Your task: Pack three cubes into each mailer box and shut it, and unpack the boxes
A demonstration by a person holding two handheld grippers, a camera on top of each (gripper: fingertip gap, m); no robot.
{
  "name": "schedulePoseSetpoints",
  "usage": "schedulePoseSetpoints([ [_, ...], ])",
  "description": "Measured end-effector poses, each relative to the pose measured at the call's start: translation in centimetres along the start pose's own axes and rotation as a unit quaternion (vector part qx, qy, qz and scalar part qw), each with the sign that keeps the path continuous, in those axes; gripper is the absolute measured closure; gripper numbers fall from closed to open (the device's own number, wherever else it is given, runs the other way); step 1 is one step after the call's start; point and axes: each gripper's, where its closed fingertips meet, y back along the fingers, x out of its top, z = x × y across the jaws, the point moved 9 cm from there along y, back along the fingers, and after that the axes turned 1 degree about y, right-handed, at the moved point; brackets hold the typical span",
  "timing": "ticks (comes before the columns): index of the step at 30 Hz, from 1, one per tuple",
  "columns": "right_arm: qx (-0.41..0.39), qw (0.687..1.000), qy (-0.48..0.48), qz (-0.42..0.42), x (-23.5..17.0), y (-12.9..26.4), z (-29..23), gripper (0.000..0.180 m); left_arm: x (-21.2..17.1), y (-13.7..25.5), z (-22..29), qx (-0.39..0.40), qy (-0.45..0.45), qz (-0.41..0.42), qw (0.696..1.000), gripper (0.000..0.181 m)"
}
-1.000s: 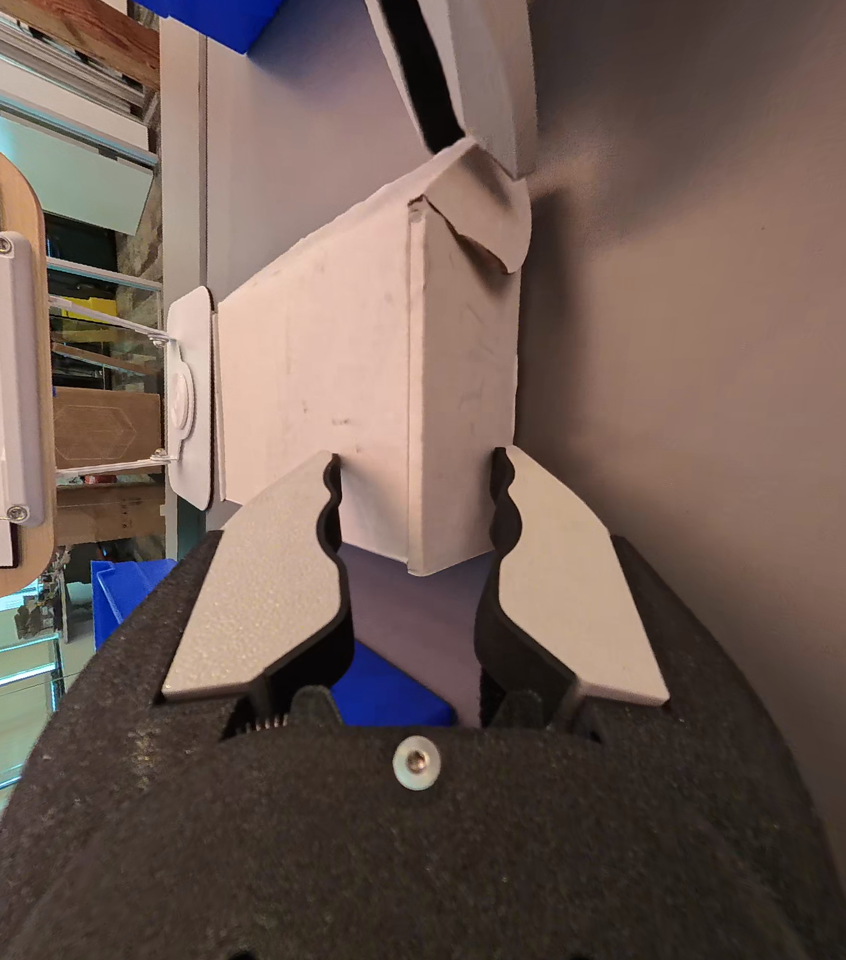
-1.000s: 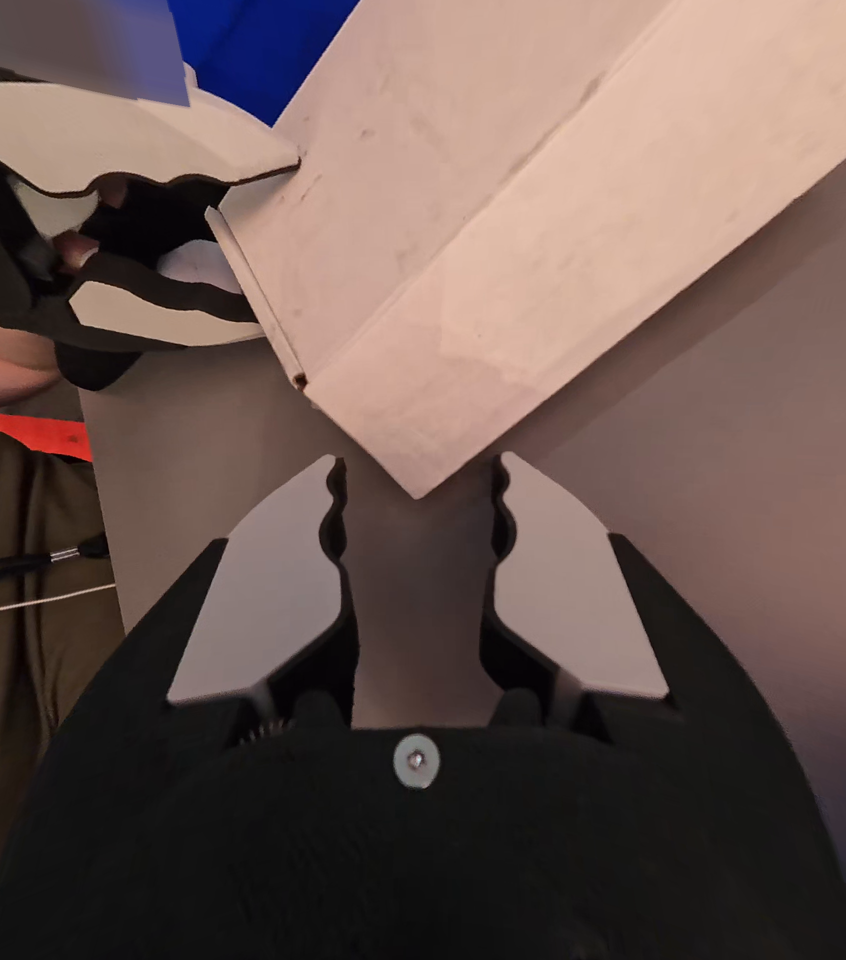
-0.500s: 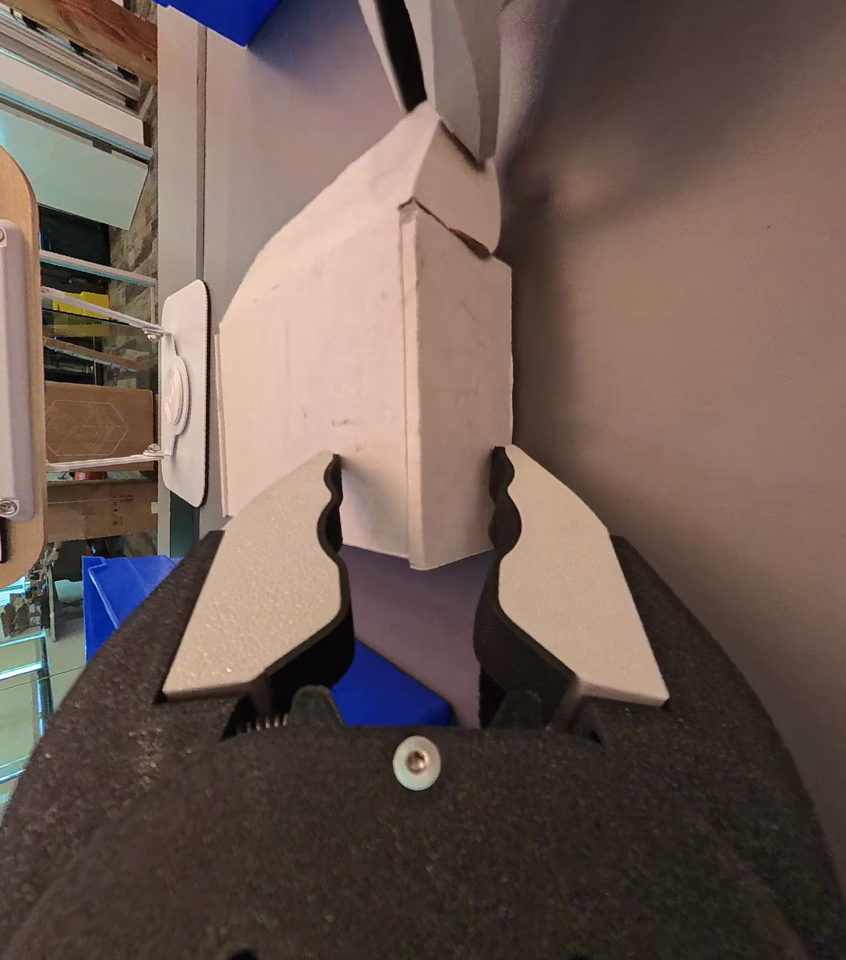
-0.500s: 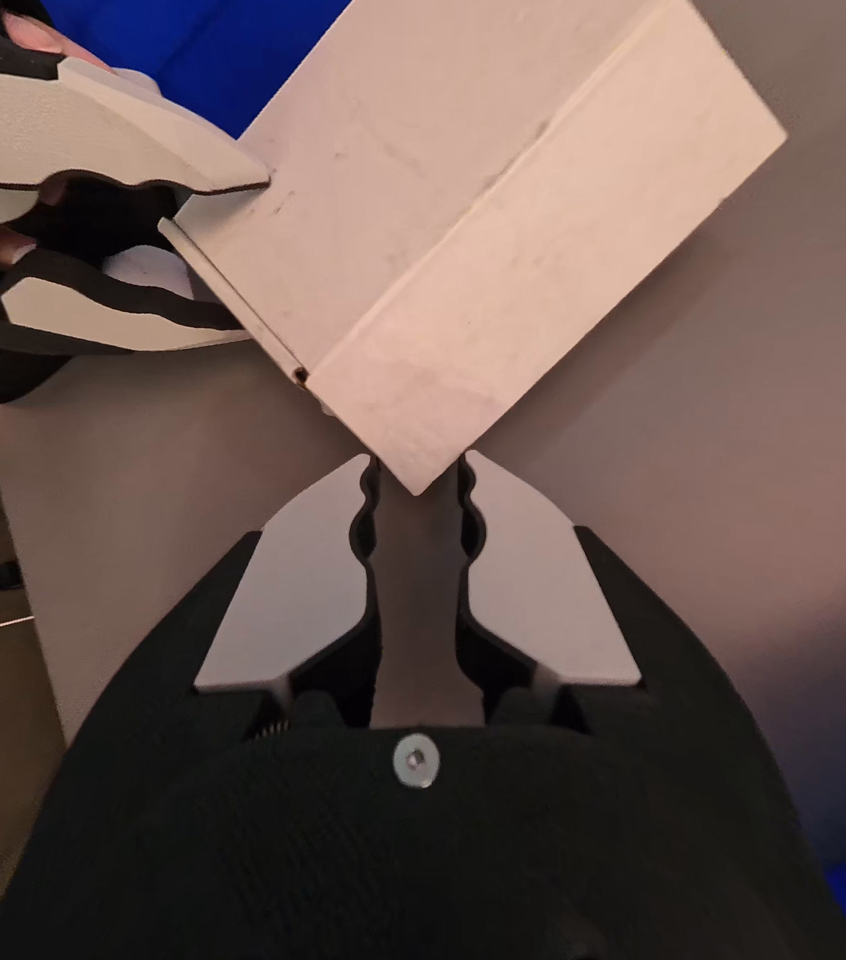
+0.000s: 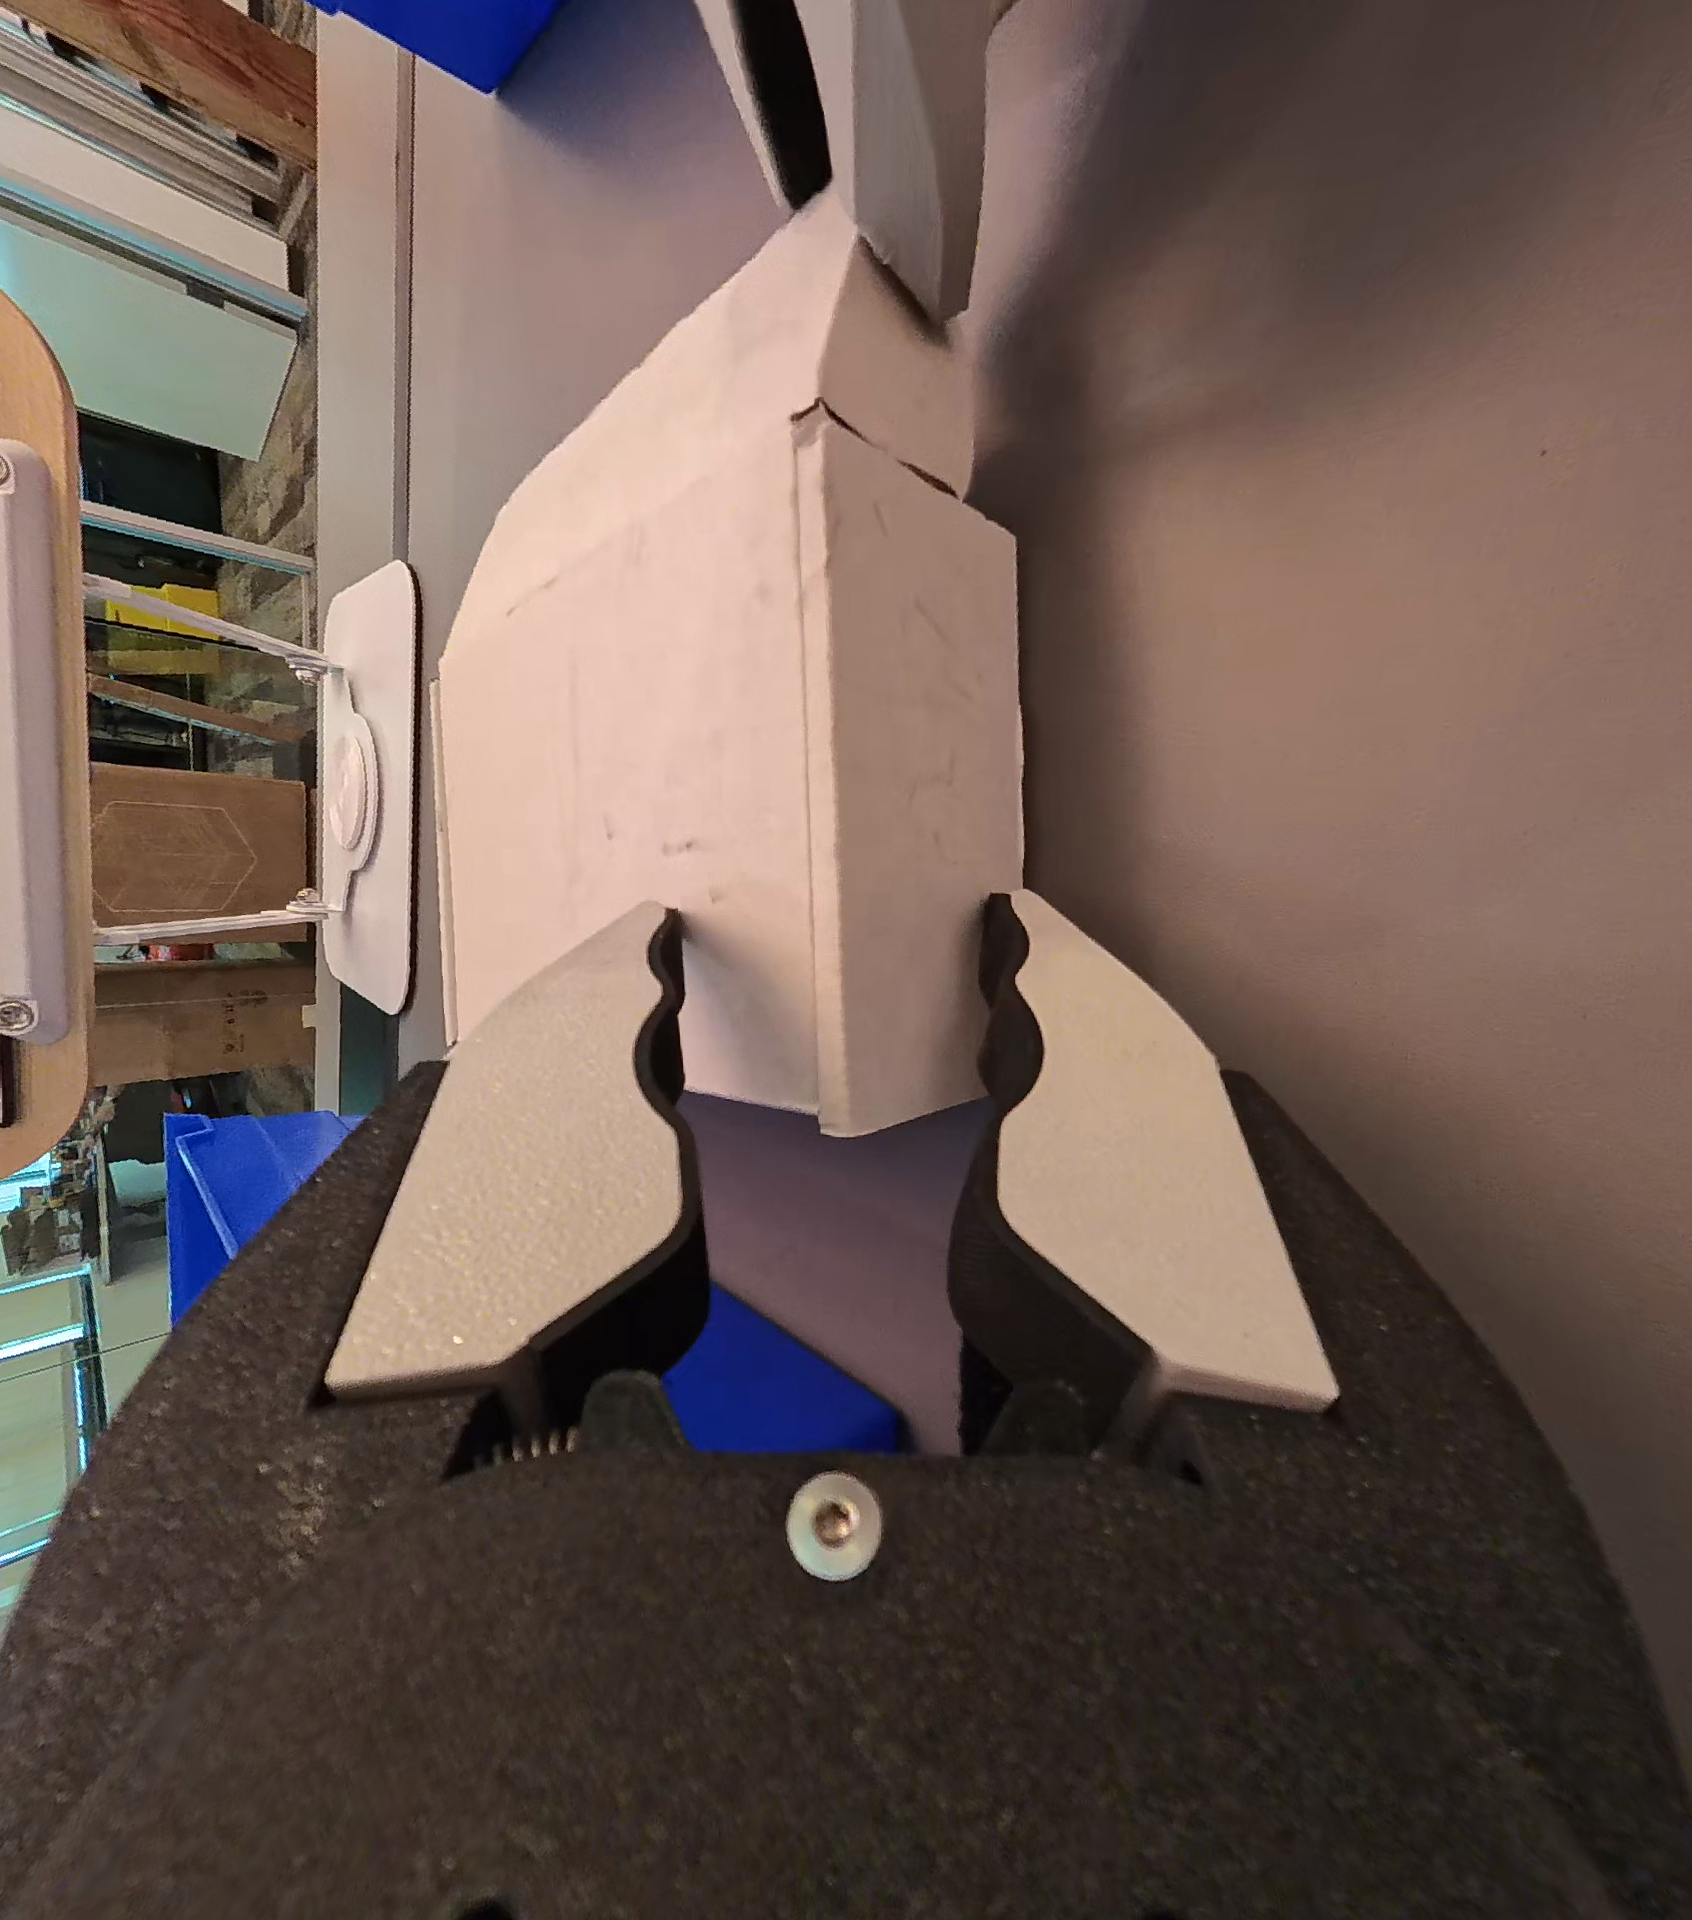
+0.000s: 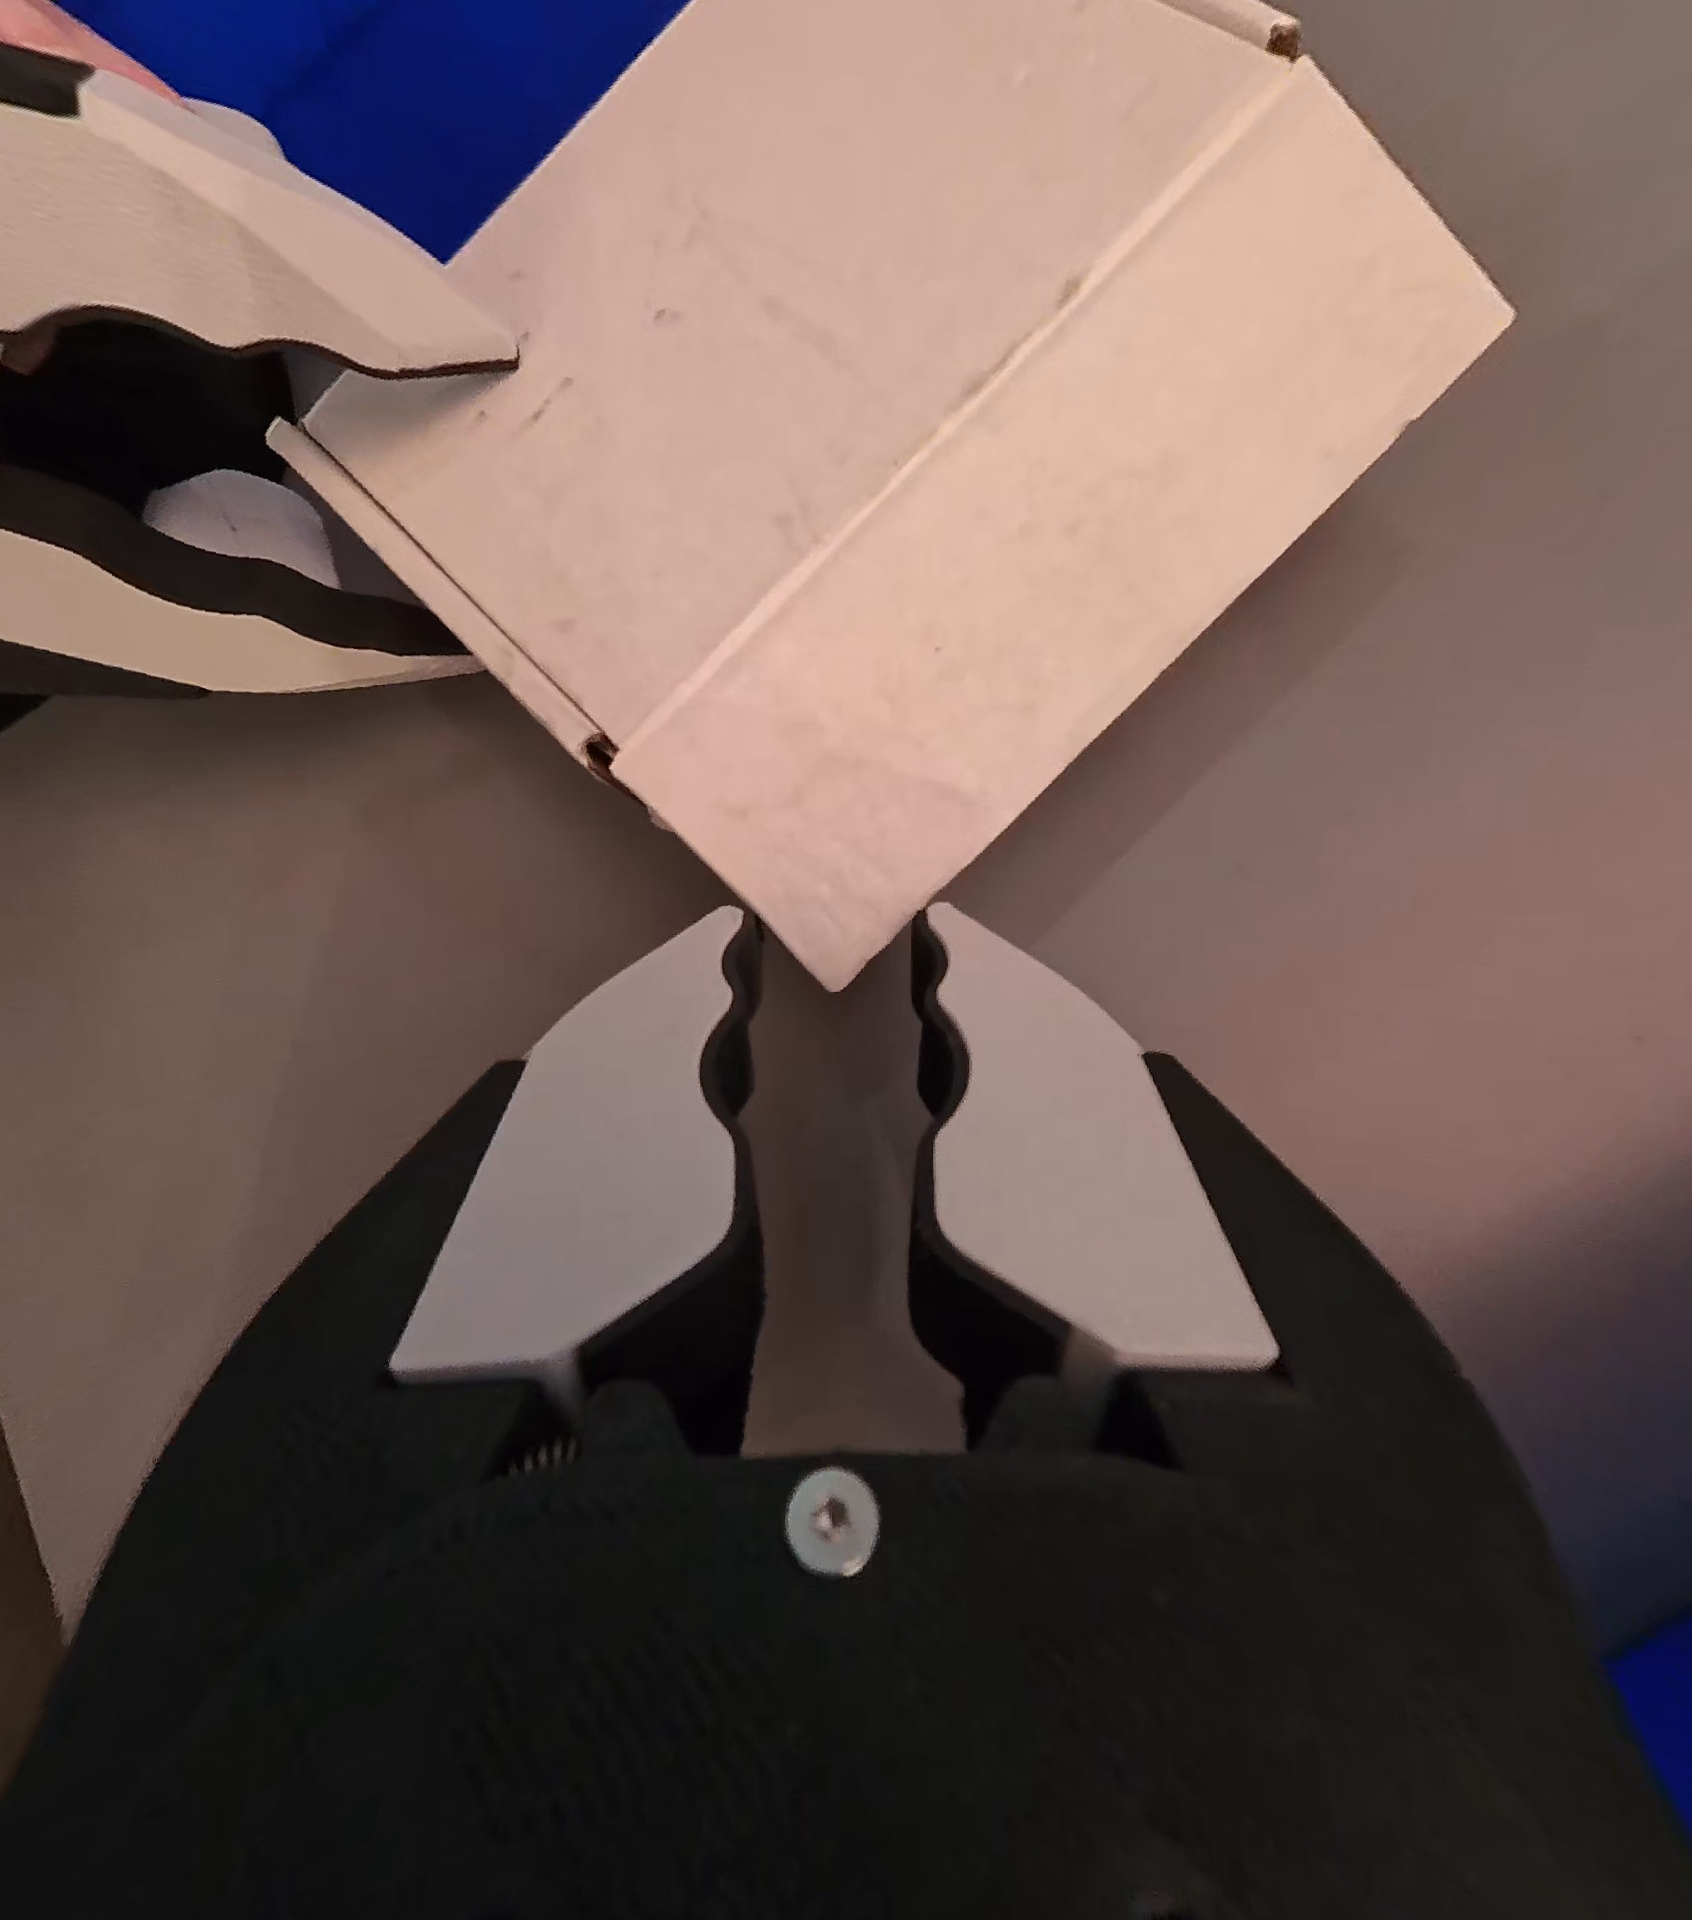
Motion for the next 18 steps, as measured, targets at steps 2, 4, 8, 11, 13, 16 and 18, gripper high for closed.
schedulePoseSetpoints([
  [2, -0.019, 1.000, 0.013, 0.009, 0.1, 0.0, 0.0, 0.153, 0.0, 0.0, 0.0, 0.000, -0.001, -0.001, 1.000, 0.126],
  [4, -0.028, 0.999, 0.022, 0.010, 0.1, -0.2, -0.2, 0.152, -0.1, 0.0, 0.0, 0.001, -0.001, -0.002, 1.000, 0.125],
  [8, -0.007, 1.000, 0.004, 0.003, -0.1, -0.4, -0.2, 0.152, -0.1, -0.1, 0.0, 0.002, -0.005, -0.003, 1.000, 0.125],
  [11, 0.009, 1.000, -0.003, -0.015, -0.2, -1.0, -0.2, 0.152, -0.1, -0.1, 0.0, 0.003, -0.008, -0.003, 1.000, 0.125],
  [13, 0.000, 0.999, 0.020, -0.042, -0.4, -1.8, -0.6, 0.153, -0.1, -0.1, 0.1, 0.004, -0.012, -0.004, 1.000, 0.125],
  [16, -0.036, 0.997, 0.043, -0.051, -0.2, -1.8, -1.0, 0.151, 0.0, -0.2, 0.1, 0.007, -0.015, -0.007, 1.000, 0.124],
  [18, -0.057, 0.997, 0.044, -0.038, -0.2, -1.6, -0.8, 0.140, -0.1, -0.2, 0.1, 0.008, -0.015, -0.006, 1.000, 0.124],
])
